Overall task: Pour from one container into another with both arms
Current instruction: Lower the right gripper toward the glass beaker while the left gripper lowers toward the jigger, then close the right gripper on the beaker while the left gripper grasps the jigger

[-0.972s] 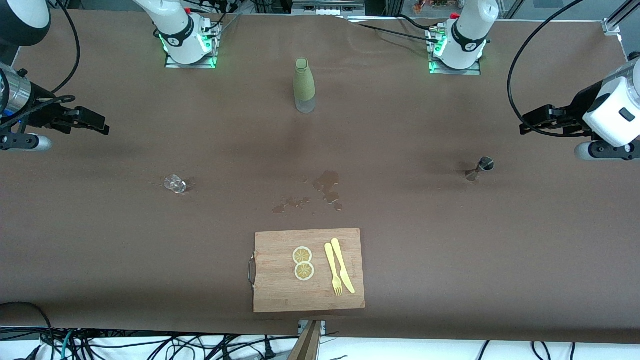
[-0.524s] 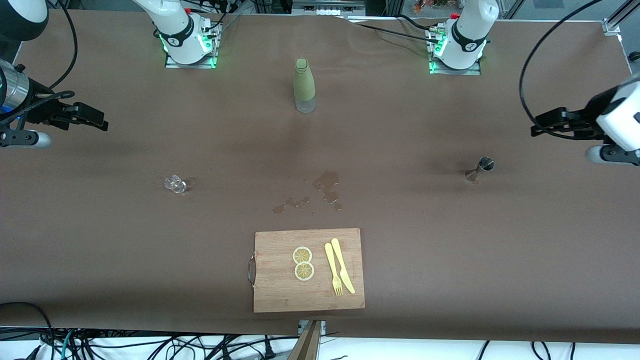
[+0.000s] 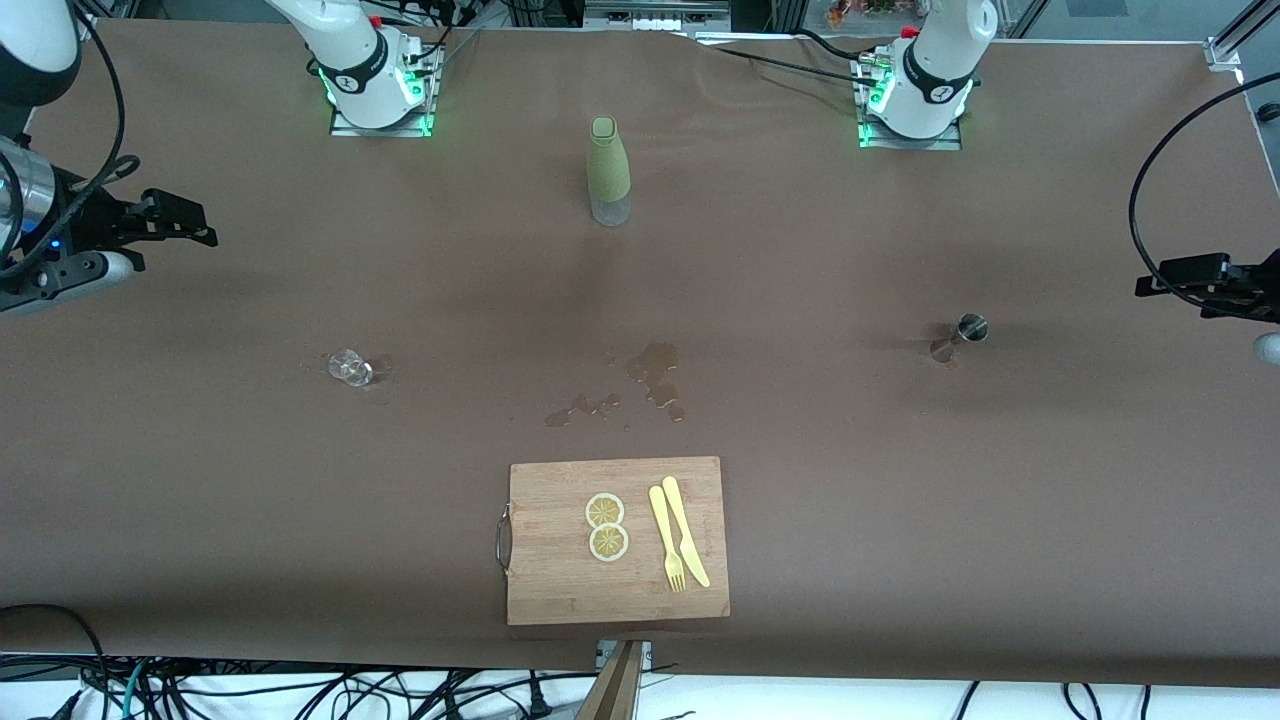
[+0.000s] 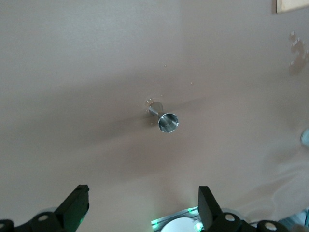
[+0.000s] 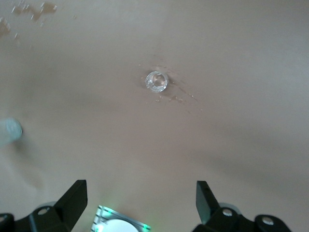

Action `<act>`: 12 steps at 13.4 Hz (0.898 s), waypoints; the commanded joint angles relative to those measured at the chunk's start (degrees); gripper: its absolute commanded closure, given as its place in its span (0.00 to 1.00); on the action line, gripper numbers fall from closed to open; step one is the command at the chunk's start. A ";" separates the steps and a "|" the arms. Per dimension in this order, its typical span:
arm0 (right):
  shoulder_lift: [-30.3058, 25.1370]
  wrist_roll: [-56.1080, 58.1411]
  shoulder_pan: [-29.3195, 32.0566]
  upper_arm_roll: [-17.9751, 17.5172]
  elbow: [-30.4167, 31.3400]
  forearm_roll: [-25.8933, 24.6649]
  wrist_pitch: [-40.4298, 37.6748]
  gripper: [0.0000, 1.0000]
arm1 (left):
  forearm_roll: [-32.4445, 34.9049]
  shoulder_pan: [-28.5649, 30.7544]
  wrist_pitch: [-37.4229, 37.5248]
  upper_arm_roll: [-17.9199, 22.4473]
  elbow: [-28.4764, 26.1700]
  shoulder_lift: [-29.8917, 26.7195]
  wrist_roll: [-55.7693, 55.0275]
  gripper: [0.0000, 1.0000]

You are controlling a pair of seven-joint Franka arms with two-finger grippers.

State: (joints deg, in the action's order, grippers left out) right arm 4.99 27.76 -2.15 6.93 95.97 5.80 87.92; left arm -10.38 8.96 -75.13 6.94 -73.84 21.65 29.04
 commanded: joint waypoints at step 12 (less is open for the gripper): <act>23.90 82.23 12.69 1.42 -1.05 31.00 -3.11 0.00 | -40.31 12.57 -0.11 14.42 -25.12 12.52 82.96 0.00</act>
State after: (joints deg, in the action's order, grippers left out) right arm 24.95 101.88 9.22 8.60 96.41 32.25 85.53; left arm -46.75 21.17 -75.13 20.95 -96.02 33.41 101.54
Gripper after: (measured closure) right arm 0.000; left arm 0.000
